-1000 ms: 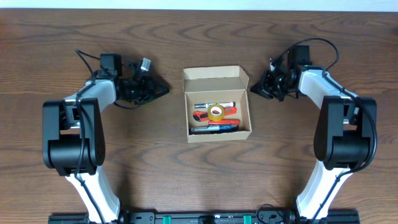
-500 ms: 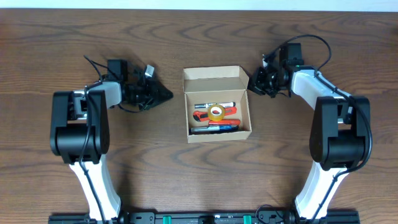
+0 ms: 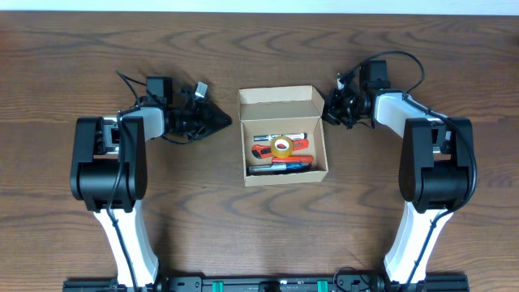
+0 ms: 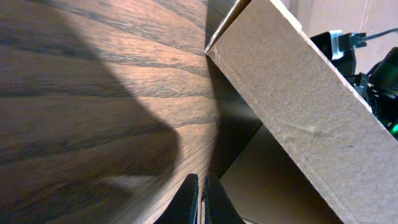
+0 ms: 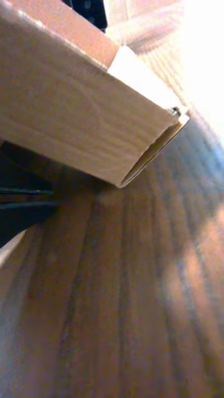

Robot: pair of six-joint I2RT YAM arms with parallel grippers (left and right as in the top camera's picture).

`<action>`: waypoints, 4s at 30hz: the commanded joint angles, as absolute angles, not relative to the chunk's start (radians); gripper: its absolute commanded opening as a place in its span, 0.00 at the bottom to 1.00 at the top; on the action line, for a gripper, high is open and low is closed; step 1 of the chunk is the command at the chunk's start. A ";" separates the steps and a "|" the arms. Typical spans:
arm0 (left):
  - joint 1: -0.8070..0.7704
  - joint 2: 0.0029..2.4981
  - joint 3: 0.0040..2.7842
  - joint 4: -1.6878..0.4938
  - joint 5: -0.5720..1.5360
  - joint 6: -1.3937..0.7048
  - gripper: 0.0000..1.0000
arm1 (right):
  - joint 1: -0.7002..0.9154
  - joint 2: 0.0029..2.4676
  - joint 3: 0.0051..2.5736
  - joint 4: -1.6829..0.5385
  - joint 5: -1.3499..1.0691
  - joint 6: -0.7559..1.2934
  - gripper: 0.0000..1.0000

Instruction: Pack container

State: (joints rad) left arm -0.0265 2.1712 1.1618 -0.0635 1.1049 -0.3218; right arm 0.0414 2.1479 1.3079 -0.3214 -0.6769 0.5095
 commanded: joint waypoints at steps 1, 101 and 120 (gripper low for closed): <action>-0.041 2.173 1.175 -0.059 1.133 -0.338 0.06 | 0.046 2.160 1.303 -0.301 -0.689 0.519 0.01; -0.302 1.385 1.299 -0.960 -0.006 0.018 0.66 | -0.290 2.026 1.428 1.380 -1.560 1.327 0.09; -0.301 1.333 1.299 -0.902 0.019 0.002 0.66 | -0.201 2.082 1.423 -0.039 -1.213 0.447 0.18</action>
State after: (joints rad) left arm -0.3077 1.3563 1.2915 -0.9001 0.0189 0.0181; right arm -0.2058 2.0712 1.4181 0.0364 -1.3594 0.7258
